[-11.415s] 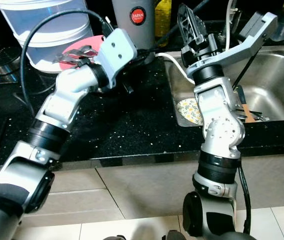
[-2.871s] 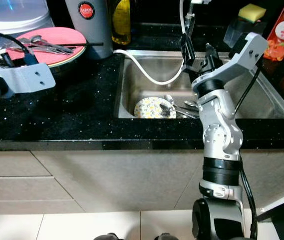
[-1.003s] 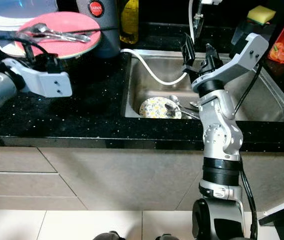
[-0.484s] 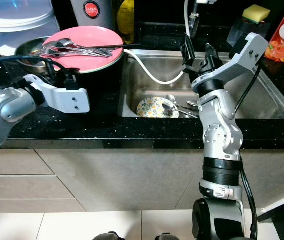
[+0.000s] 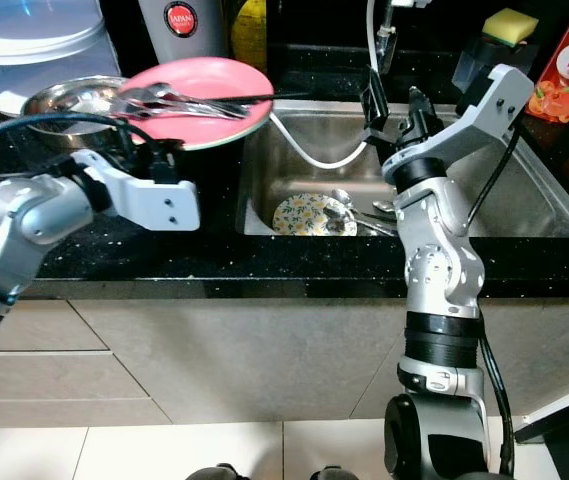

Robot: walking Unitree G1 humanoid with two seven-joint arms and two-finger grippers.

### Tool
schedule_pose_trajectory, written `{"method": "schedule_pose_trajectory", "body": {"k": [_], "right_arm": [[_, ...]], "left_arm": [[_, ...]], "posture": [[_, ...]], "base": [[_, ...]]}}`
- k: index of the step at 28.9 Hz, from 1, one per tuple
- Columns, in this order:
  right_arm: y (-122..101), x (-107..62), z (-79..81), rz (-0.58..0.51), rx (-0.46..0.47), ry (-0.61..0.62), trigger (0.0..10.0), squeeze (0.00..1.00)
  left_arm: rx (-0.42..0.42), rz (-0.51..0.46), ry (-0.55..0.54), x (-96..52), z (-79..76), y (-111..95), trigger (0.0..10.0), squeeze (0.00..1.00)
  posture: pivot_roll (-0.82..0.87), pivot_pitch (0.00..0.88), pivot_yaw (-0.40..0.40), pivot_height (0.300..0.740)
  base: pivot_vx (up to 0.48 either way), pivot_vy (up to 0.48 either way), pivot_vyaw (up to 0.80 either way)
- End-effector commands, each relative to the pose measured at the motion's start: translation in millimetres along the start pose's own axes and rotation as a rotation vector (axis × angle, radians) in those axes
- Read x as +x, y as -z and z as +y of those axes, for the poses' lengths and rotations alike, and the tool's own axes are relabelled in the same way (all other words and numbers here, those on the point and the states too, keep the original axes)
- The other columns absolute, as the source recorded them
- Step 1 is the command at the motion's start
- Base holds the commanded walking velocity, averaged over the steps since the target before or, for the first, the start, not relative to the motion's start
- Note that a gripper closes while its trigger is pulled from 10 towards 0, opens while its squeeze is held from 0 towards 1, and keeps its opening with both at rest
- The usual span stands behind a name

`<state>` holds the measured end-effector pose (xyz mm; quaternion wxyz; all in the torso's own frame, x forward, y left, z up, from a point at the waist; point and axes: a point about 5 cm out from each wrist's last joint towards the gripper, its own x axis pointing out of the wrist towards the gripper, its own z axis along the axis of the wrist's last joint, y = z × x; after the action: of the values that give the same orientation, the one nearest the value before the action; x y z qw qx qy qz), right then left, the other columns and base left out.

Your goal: Kitchen organization

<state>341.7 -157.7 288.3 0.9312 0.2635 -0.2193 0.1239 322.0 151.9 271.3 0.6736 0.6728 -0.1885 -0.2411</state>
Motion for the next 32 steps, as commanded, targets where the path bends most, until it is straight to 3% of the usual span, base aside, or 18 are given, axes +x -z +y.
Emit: {"method": "schedule_pose_trajectory", "body": {"k": [1, 9, 15, 19, 23, 26, 30, 32], "right_arm": [[0, 0.7, 1.2, -0.003, 0.002, -0.001, 10.0, 0.0], [0, -0.2, 0.1, -0.005, 0.003, 0.005, 10.0, 0.0], [2, 0.5, -0.1, 0.001, 0.006, 0.002, 10.0, 0.0], [5, 3.6, 2.4, 0.007, 0.017, -0.014, 10.0, 0.0], [6, 4.2, 2.9, 0.011, 0.018, -0.018, 10.0, 0.0], [7, 4.9, 3.1, 0.014, 0.02, -0.021, 10.0, 0.0], [8, 5.5, 3.6, 0.017, 0.023, -0.024, 10.0, 0.0], [8, 6.0, 3.8, 0.018, 0.024, -0.026, 10.0, 0.0]], "left_arm": [[0.007, -0.082, -0.044, 4.1, 8.7, -19, 10.0, 0.0], [-0.024, -0.108, -0.03, 3.9, 0.3, -29, 10.0, 0.0], [-0.068, -0.058, -0.013, -1.4, -11.9, -26, 10.0, 0.0], [-0.125, 0.013, 0.008, -9.7, -33.6, -20, 10.0, 0.0], [-0.139, 0.056, 0.009, -13.5, -38.7, -16, 10.0, 0.0], [-0.139, 0.166, 0.004, -22.1, -41.3, 0, 10.0, 0.0], [-0.153, 0.189, 0.045, -28.4, -47.0, 4, 10.0, 0.0], [-0.193, 0.155, 0.108, -30.8, -55.7, -3, 10.0, 0.0]], "posture": [[0.1, 0.049, -0.043, 0.74], [0.1, 0.049, -0.042, 0.74], [0.11, 0.047, -0.051, 0.74], [0.13, 0.045, -0.064, 0.74], [0.13, 0.043, -0.067, 0.74], [0.14, 0.043, -0.069, 0.74], [0.15, 0.042, -0.071, 0.74], [0.15, 0.041, -0.07, 0.74]], "base": [[0.0, 0.0, 0.0], [0.0, 0.0, 0.0], [0.0, 0.0, 0.0], [0.0, 0.0, 0.0], [0.0, 0.0, 0.0], [0.0, 0.0, 0.0], [0.0, 0.0, 0.0], [0.0, 0.0, 0.0]]}}
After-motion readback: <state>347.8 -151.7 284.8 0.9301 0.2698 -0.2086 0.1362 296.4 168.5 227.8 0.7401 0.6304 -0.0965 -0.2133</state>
